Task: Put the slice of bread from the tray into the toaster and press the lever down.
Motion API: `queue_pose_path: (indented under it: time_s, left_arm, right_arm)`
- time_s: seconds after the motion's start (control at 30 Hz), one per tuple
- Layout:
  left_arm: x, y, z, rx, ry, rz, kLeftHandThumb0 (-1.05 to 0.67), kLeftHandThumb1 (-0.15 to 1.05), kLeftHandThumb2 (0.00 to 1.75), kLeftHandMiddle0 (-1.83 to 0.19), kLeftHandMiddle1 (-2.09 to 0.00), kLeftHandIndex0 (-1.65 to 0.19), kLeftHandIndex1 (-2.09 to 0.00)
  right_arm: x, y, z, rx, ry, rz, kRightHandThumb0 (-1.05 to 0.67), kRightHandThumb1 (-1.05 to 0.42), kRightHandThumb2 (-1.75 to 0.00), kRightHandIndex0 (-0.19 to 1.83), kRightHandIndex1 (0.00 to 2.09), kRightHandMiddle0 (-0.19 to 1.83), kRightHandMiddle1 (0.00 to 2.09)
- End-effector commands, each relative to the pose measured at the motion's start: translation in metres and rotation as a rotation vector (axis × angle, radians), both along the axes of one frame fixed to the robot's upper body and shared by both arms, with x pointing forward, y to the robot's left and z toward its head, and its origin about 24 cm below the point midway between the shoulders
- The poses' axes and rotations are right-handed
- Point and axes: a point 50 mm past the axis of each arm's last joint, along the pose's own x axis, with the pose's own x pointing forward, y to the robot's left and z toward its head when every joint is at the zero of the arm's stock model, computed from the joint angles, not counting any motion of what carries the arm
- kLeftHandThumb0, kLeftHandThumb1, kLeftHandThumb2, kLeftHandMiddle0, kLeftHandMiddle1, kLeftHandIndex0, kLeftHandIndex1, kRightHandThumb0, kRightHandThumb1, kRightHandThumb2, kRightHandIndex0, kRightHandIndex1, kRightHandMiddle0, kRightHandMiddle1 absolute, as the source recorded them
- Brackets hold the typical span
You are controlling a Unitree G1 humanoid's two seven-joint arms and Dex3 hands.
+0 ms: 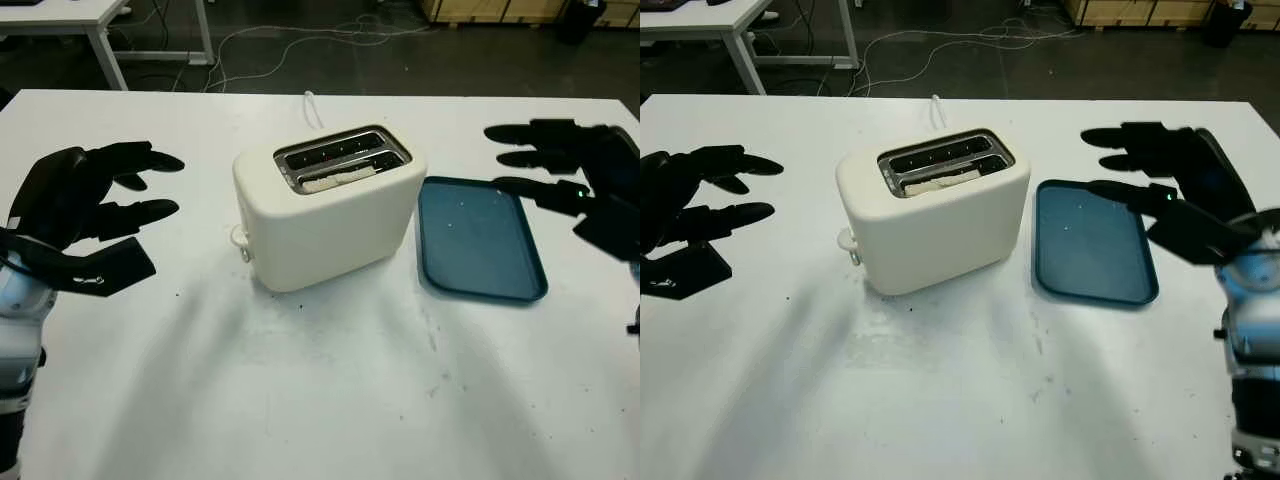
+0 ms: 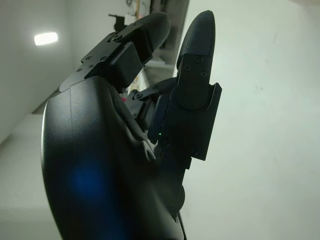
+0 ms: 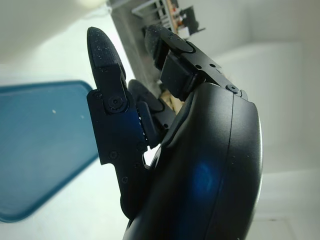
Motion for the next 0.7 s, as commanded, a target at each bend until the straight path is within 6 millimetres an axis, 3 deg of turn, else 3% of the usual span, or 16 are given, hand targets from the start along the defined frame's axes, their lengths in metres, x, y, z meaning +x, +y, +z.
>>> queue_pose_path:
  time_s: [0.0, 0.13, 0.4, 0.67]
  left_arm:
    - [0.002, 0.0, 0.009, 0.01, -0.031, 0.014, -0.71, 0.92, 0.17, -0.53, -0.86, -0.71, -0.27]
    - [0.007, -0.003, 0.016, 0.025, -0.074, 0.029, -0.73, 0.92, 0.23, -0.59, -0.68, -0.74, -0.18]
    - [0.014, 0.005, 0.02, 0.095, -0.082, 0.077, -0.69, 0.92, 0.17, -0.66, -0.61, -0.79, -0.14]
    - [0.014, 0.004, 0.017, 0.167, -0.013, 0.08, -0.67, 0.92, 0.08, -0.73, -0.53, -0.85, -0.1]
  right_arm:
    - [0.006, 0.002, 0.004, -0.028, -0.003, -0.006, -0.61, -0.85, 0.0, 0.82, 0.0, 0.71, 0.0]
    - [0.014, 0.01, 0.002, -0.057, 0.01, 0.0, -0.62, -0.87, -0.01, 0.76, 0.0, 0.68, 0.0]
    - [0.016, 0.014, -0.003, -0.151, 0.026, 0.018, -0.65, -0.9, -0.01, 0.74, 0.01, 0.66, 0.0]
    - [0.014, 0.009, -0.018, -0.1, 0.079, 0.053, -0.65, -0.91, -0.01, 0.73, 0.0, 0.63, 0.0]
